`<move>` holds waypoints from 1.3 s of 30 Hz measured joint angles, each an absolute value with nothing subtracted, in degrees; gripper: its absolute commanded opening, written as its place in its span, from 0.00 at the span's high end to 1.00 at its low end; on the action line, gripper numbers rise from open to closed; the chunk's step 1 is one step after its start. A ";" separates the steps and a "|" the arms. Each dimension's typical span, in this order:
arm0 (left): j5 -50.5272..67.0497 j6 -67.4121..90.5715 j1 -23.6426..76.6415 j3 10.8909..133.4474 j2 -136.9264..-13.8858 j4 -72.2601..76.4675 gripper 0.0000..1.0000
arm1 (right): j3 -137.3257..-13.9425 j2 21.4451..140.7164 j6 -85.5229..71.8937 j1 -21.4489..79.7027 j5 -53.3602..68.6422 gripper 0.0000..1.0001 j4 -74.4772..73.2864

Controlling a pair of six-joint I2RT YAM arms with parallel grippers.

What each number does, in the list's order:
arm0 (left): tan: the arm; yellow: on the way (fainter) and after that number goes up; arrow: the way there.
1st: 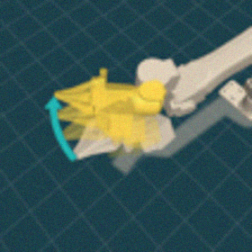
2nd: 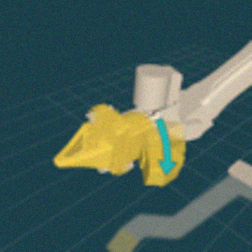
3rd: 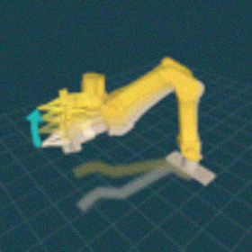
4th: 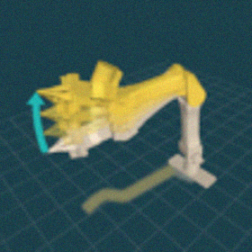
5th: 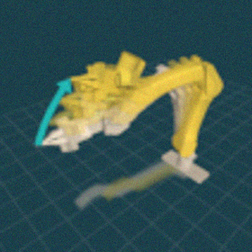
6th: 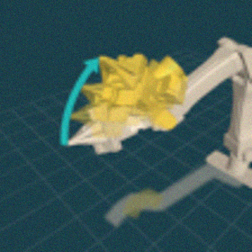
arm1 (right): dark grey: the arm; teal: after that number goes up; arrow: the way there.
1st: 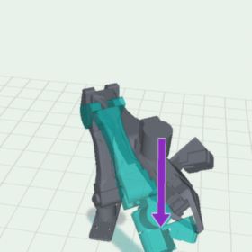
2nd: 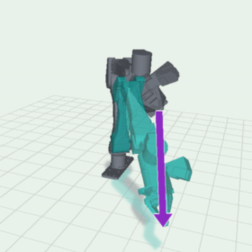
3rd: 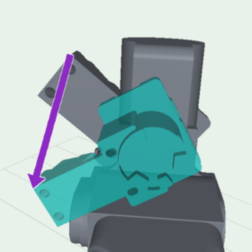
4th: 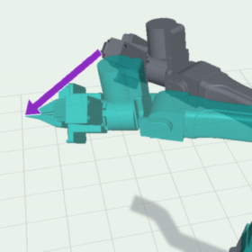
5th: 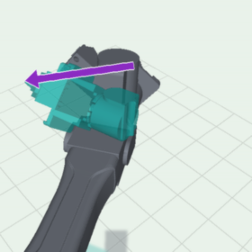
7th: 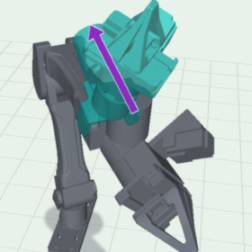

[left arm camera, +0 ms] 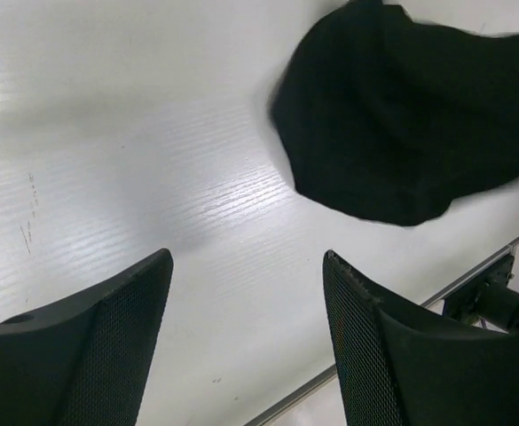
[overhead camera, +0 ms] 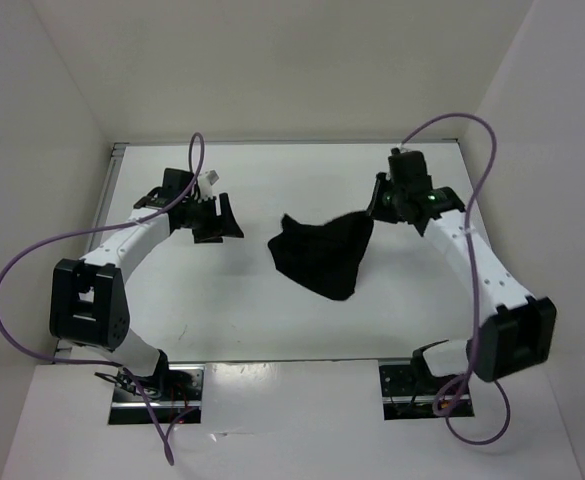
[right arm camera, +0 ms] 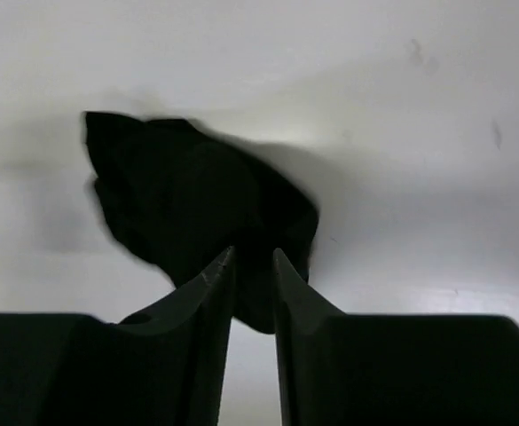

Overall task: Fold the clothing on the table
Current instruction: Move the skirt to the center of the board, then flatten the skirt out

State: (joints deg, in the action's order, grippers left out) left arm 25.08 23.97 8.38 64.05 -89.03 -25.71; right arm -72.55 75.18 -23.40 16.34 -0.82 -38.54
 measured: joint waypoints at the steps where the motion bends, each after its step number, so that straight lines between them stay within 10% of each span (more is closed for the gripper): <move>1: 24.97 23.97 8.38 63.83 -89.03 -25.93 0.24 | -71.72 78.43 -24.34 16.08 -2.92 0.64 -39.97; 8: 24.93 23.83 8.86 63.22 -88.09 -27.22 0.24 | -71.77 89.62 -29.23 16.01 -15.66 0.56 -46.26; 11: 25.76 23.33 10.28 63.29 -87.29 -27.24 0.57 | -73.91 88.75 -28.91 16.25 -16.73 0.55 -46.13; 12: 25.96 22.85 10.79 63.40 -87.26 -27.22 0.83 | -74.63 88.40 -28.58 16.25 -16.53 0.55 -45.80; 14: 26.39 22.55 12.12 64.47 -87.79 -27.55 0.94 | -75.61 88.16 -27.97 16.29 -15.51 0.55 -45.56; 15: 26.68 22.39 12.69 65.47 -88.36 -27.55 0.92 | -76.09 88.20 -27.62 16.53 -15.09 0.55 -45.39; 16: 27.07 22.35 13.39 67.09 -89.43 -27.29 0.64 | -76.23 88.31 -27.46 16.78 -14.72 0.55 -45.10; 18: 28.42 22.17 14.76 70.83 -92.62 -26.76 0.39 | -76.25 88.60 -27.27 17.52 -14.20 0.55 -45.01; 21: 30.13 21.15 17.28 76.31 -98.43 -22.61 0.29 | -76.60 89.80 -27.14 19.11 -13.80 0.55 -44.93; 39: 37.36 12.36 21.26 88.84 -121.64 -9.08 0.26 | -75.53 89.65 -27.18 21.12 -13.08 0.55 -45.43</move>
State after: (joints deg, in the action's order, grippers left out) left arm 37.36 12.36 21.26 88.84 -121.64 -9.08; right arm -75.53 89.65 -27.18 21.12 -13.08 -45.43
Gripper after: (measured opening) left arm 0.743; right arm 0.448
